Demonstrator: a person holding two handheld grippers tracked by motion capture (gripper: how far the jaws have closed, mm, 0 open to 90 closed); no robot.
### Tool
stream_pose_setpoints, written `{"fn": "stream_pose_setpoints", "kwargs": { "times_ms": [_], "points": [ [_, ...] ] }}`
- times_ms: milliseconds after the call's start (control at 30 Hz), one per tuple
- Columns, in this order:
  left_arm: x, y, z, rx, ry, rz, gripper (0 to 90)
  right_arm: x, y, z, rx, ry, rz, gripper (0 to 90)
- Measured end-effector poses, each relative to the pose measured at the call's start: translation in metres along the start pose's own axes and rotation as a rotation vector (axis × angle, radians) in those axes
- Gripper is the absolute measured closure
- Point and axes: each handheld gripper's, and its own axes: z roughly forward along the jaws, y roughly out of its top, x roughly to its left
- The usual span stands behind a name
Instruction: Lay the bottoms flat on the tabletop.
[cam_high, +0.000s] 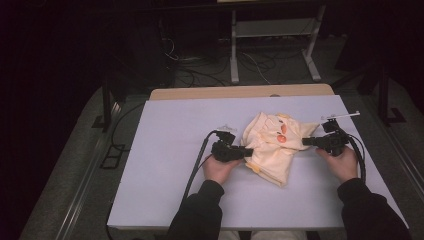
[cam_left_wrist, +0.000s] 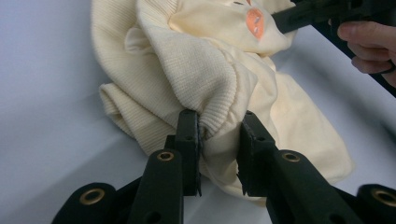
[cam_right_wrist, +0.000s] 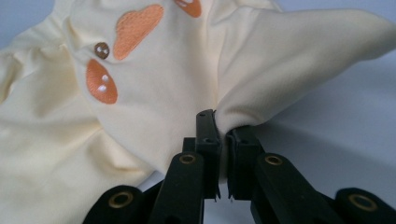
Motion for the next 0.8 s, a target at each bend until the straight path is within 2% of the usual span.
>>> {"fn": "stream_pose_setpoints", "kwargs": {
  "times_ms": [133, 167, 233, 333, 433, 533, 567, 600, 633, 700, 800],
  "points": [
    [0.001, 0.001, -0.010, 0.003, 0.012, 0.018, 72.3, 0.004, -0.006, -0.004, 0.019, 0.036, -0.001, 83.9],
    [0.003, 0.001, -0.017, 0.009, 0.027, 0.033, 72.3, 0.009, -0.011, -0.005, 0.027, 0.063, -0.025, 83.9],
    [0.004, 0.001, -0.021, 0.009, 0.029, 0.034, 72.3, 0.012, -0.013, -0.005, 0.032, 0.076, -0.037, 83.9],
    [0.008, -0.001, -0.030, 0.009, 0.041, 0.035, 72.2, 0.026, -0.018, -0.005, 0.056, 0.106, -0.065, 83.8],
    [0.010, -0.003, -0.040, 0.008, 0.051, 0.037, 72.3, 0.033, -0.021, -0.005, 0.066, 0.119, -0.076, 83.8],
    [0.012, -0.005, -0.049, 0.010, 0.068, 0.046, 72.2, 0.043, -0.026, -0.005, 0.081, 0.153, -0.097, 83.7],
    [0.013, -0.005, -0.055, 0.013, 0.076, 0.049, 72.2, 0.051, -0.029, -0.005, 0.092, 0.172, -0.108, 83.7],
    [0.013, -0.005, -0.055, 0.013, 0.076, 0.049, 72.2, 0.051, -0.029, -0.005, 0.092, 0.172, -0.108, 83.7],
    [0.014, -0.005, -0.060, 0.012, 0.083, 0.048, 72.2, 0.058, -0.032, -0.005, 0.101, 0.186, -0.126, 83.6],
    [0.015, -0.005, -0.063, 0.012, 0.088, 0.052, 72.2, 0.062, -0.033, -0.005, 0.107, 0.191, -0.136, 83.6],
    [0.017, -0.004, -0.069, 0.014, 0.103, 0.064, 72.2, 0.077, -0.037, -0.004, 0.122, 0.211, -0.167, 83.6]
  ]
}}
